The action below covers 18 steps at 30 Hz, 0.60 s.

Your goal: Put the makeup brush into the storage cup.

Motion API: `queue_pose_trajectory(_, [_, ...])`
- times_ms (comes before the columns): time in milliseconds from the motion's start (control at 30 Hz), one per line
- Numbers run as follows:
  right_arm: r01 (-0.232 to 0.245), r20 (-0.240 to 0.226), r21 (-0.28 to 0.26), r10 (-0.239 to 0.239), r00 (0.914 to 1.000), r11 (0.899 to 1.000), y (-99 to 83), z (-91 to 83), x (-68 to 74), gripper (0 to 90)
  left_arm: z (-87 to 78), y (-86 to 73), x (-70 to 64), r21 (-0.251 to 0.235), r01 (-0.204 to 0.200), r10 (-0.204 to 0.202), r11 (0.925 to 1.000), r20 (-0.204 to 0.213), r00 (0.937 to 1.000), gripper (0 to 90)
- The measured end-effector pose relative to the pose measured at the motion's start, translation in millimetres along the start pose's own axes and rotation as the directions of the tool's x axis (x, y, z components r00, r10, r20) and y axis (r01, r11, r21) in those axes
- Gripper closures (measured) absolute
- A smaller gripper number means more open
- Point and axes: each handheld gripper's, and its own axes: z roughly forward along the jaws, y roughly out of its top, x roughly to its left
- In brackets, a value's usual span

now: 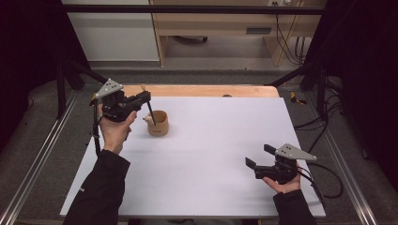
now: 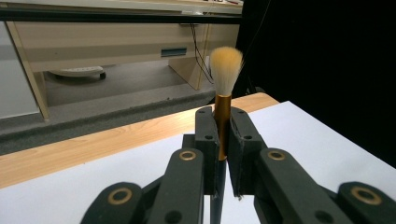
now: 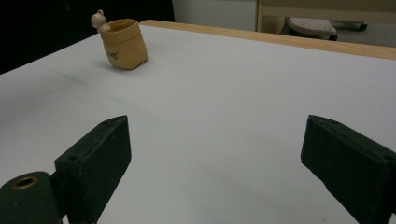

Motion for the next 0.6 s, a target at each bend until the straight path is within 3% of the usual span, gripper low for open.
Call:
queue_pose_trajectory(433, [-0.007, -0.002, -0.001, 0.007, 1.0, 1.0, -0.1, 0.9, 0.6, 9.2, 18.8, 0.0, 8.8, 0.016, -0.02, 0.021, 0.9997, -0.038, 0.9991, 83.5])
queue_pose_trajectory(600, [-0.007, -0.002, 0.001, 0.007, 1.0, 1.0, -0.1, 0.9, 0.5, 9.2, 25.2, -0.6, 15.2, 0.014, -0.008, 0.008, 0.9999, -0.056, 0.9984, 83.5])
